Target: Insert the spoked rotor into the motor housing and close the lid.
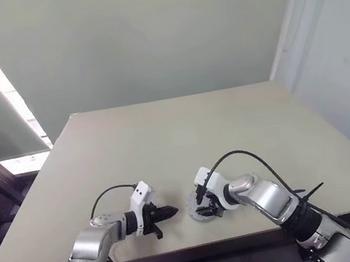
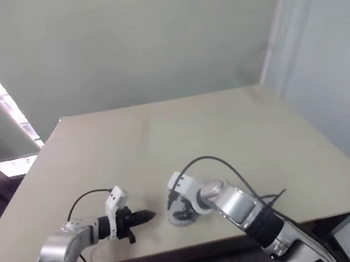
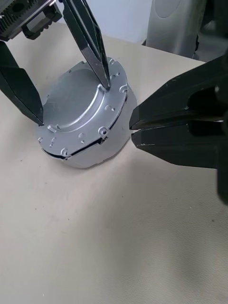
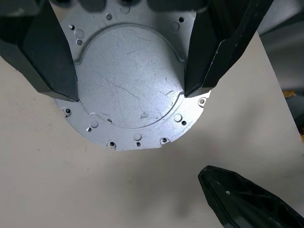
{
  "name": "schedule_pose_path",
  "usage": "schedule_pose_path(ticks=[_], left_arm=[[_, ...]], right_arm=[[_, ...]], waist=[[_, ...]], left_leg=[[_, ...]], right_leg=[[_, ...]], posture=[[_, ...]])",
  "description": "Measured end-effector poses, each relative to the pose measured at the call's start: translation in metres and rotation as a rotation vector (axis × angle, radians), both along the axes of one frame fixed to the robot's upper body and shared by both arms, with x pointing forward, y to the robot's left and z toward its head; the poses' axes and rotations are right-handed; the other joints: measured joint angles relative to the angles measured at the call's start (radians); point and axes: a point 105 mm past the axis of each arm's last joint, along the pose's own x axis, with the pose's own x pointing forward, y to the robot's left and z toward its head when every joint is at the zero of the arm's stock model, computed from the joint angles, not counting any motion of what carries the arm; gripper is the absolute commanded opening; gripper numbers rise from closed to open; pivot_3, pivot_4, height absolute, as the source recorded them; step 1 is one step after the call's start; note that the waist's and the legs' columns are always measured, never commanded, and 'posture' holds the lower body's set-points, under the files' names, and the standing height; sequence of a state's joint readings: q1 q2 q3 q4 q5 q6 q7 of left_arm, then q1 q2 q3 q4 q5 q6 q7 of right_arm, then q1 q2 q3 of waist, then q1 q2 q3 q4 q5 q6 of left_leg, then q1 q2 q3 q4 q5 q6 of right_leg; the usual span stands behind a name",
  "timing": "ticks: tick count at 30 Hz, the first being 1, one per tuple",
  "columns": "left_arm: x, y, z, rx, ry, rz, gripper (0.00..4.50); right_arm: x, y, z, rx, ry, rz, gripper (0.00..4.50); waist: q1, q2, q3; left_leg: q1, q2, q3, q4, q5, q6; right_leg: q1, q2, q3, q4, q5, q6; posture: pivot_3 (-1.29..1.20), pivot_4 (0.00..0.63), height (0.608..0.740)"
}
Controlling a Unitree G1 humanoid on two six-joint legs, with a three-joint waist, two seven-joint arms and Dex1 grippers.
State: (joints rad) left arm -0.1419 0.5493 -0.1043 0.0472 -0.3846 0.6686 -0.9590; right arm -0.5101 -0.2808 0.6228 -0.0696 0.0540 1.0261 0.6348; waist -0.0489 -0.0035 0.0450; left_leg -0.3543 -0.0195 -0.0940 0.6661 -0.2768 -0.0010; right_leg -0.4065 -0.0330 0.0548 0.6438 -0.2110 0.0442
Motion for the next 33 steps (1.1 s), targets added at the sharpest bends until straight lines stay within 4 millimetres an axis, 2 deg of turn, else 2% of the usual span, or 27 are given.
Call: schedule_pose_path(ticks=[14, 33], left_arm=[[0.0, -0.0026, -0.0004, -0.008, 0.0, 0.0, 0.0], [0.0005, -0.007, -0.0011, -0.022, -0.004, 0.005, 0.0]], right_arm=[[0.0023, 0.0022, -0.0007, -0.023, 0.019, -0.057, 3.27], [0.001, 0.0054, -0.0002, -0.078, 0.009, -0.022, 3.27]], waist=[[0.0, 0.0, -0.002], [-0.001, 0.002, -0.003]], left_leg=[[0.003, 0.0, 0.0, 0.0, 0.0, 0.0], [0.004, 0.0, 0.0, -0.001, 0.0, 0.0]], right_leg=[[0.001, 0.0, 0.0, 0.0, 0.0, 0.0], [0.001, 0.0, 0.0, 0.0, 0.0, 0.0]], posture=[[0.0, 0.0, 0.74], [0.0, 0.0, 0.74]])
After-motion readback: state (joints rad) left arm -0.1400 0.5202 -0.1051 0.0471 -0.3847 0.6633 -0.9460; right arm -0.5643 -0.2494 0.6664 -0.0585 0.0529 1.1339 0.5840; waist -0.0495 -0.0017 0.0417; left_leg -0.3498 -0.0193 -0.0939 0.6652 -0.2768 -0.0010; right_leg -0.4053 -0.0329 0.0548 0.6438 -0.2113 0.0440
